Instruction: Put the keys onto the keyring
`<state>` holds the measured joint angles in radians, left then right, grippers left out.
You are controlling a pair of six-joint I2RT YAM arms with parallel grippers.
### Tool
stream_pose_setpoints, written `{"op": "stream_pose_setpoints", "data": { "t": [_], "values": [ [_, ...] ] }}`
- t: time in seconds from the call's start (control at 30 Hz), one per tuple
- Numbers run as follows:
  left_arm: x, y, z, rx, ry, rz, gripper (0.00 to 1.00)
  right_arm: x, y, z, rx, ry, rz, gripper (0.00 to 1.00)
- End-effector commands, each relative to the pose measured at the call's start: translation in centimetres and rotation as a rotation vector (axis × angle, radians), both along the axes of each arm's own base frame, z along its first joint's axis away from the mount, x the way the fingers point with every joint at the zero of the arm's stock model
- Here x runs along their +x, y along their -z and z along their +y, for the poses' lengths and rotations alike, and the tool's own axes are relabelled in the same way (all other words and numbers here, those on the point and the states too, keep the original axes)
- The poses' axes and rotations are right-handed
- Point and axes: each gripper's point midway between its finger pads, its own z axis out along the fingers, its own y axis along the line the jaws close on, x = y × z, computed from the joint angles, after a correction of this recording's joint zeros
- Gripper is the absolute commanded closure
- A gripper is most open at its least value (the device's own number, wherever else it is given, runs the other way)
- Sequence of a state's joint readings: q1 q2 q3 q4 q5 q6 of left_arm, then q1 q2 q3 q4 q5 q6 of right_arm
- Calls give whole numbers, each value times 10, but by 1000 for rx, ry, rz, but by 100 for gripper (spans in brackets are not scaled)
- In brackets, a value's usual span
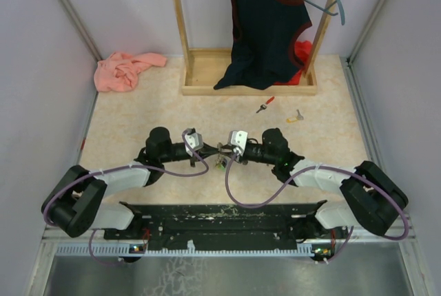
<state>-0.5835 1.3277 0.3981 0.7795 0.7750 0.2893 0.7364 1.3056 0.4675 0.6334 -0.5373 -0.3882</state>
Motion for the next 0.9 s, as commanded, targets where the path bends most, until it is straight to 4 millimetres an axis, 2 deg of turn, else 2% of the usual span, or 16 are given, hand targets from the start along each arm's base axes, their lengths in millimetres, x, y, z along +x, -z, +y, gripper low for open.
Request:
{"op": "stream_pose_setpoints", "data": {
  "t": [0.0,0.23,0.37,0.43,0.67,0.87],
  "values": [
    [-1,-8,-6,-6,33,-27,100,8,-25,8,41,-18,-68,79],
    [-5,-11,-7,-14,53,-32,100,8,-21,9,25,-28,-68,87],
    [-6,-10,-7,-13,52,-31,100,9,-20,9,23,-23,-70,100],
    [-6,-10,-6,-14,50,-33,100,9,-21,9,25,-22,-67,100],
    [1,-6,1,-14,-24,-53,79,7,-24,10,44,-22,-54,100],
    [4,-5,2,-11,-40,-53,74,6,-24,11,51,-27,-47,100]
  ]
}}
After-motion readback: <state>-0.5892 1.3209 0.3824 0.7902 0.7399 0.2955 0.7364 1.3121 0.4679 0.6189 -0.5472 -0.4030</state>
